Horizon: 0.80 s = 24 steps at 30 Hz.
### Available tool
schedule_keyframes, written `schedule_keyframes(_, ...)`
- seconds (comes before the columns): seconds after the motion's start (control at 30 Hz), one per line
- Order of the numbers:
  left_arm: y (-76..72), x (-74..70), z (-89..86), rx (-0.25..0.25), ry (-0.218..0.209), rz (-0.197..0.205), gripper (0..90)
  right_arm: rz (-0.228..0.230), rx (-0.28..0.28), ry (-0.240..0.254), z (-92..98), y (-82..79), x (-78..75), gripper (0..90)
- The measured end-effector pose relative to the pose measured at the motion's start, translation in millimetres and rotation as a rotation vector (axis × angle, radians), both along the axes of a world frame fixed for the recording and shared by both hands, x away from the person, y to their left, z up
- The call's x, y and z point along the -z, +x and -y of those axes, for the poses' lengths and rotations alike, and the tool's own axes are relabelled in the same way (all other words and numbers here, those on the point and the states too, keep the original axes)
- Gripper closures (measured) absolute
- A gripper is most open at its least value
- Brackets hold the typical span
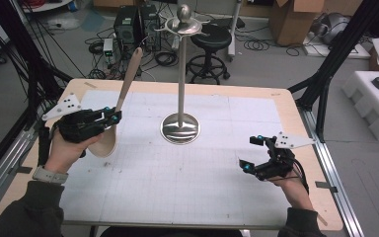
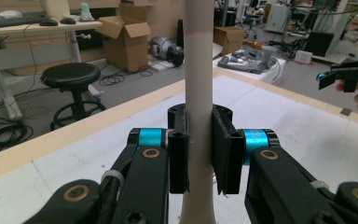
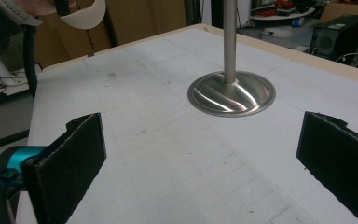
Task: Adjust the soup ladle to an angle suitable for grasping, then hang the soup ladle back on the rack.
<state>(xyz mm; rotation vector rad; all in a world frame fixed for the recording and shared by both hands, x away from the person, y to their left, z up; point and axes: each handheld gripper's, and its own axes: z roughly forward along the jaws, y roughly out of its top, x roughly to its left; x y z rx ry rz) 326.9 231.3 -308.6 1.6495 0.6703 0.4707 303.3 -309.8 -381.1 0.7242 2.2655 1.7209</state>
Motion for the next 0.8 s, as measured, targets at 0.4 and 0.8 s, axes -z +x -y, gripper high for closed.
schedule_keyframes(0.4,3.2,-12.7,11.3,0.015,-0.034,0.017,77.6,0.005,0.005,0.009,1.1,1.5,-0.4,0.3)
schedule_keyframes(0.8,11.2,-26.0,17.9,0.042,-0.067,0.025,77.6,0.009,0.000,0.013,1.9,0.0,-1.5,0.4)
